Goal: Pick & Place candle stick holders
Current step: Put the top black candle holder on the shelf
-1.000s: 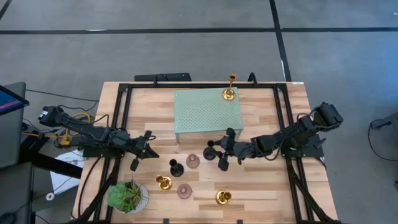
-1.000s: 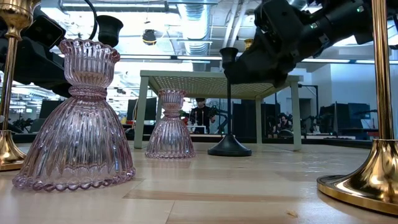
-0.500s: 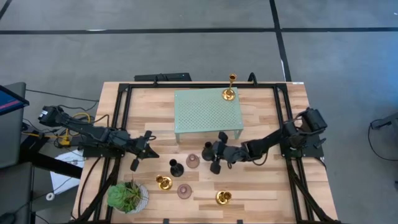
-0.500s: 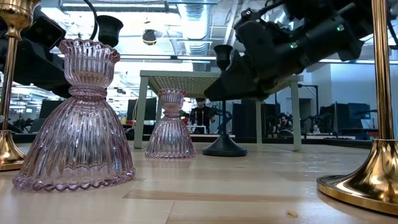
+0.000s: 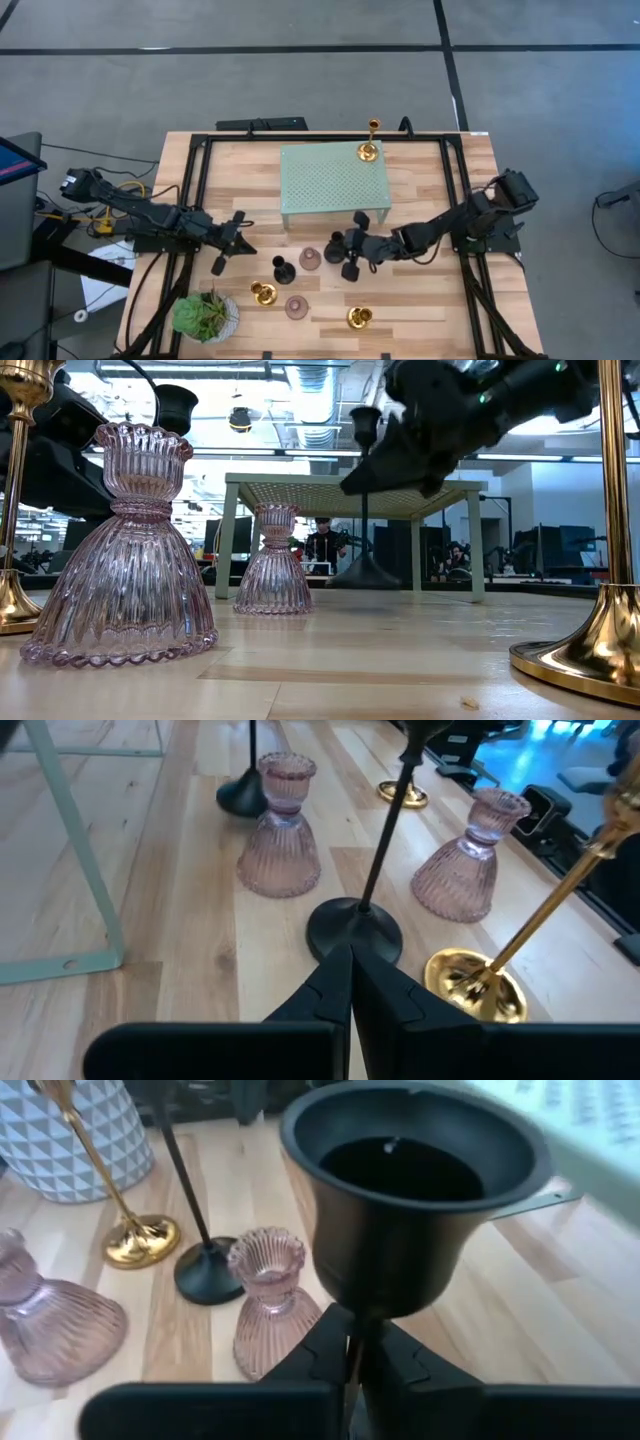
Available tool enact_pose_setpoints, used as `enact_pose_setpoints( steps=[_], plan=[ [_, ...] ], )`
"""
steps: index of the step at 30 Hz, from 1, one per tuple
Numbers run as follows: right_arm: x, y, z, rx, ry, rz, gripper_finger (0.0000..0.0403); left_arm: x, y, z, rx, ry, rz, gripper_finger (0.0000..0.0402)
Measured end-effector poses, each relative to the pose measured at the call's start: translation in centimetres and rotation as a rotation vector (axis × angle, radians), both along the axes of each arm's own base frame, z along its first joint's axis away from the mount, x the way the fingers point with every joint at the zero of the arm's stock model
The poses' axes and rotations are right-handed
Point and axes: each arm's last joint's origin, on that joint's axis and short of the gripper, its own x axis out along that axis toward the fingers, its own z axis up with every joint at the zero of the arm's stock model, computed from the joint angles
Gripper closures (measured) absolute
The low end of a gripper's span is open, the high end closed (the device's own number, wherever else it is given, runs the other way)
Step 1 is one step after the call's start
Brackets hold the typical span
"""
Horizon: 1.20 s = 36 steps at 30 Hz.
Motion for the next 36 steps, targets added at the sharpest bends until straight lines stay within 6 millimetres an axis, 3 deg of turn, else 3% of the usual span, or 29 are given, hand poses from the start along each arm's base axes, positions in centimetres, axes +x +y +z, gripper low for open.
enact_pose_setpoints(
  steps=[10, 16, 21, 27, 36],
  plan=[
    [-1.8, -1.3, 6.6, 0.007, -0.006, 0.019, 0.0399, 0.0, 0.0, 0.1, 0.0, -0.009, 0.015, 0.0394],
    [-1.2, -2.2, 11.3, -0.047, 0.016, 0.084, 0.0401, 0.0, 0.0, 0.2, -0.003, -0.017, 0.015, 0.0394],
    [0.0, -4.7, 14.8, -0.137, -0.003, 0.074, 0.0401, 0.0, 0.0, 0.2, -0.005, -0.024, 0.015, 0.0394],
    [1.1, -9.2, 16.8, -0.195, -0.052, -0.02, 0.0402, 0.1, 0.0, 0.3, -0.007, -0.029, 0.015, 0.0394],
    [1.0, -14.8, 17.5, -0.133, -0.142, -0.186, 0.0402, 0.1, 0.0, 0.3, -0.009, -0.034, 0.015, 0.0394]
  ],
)
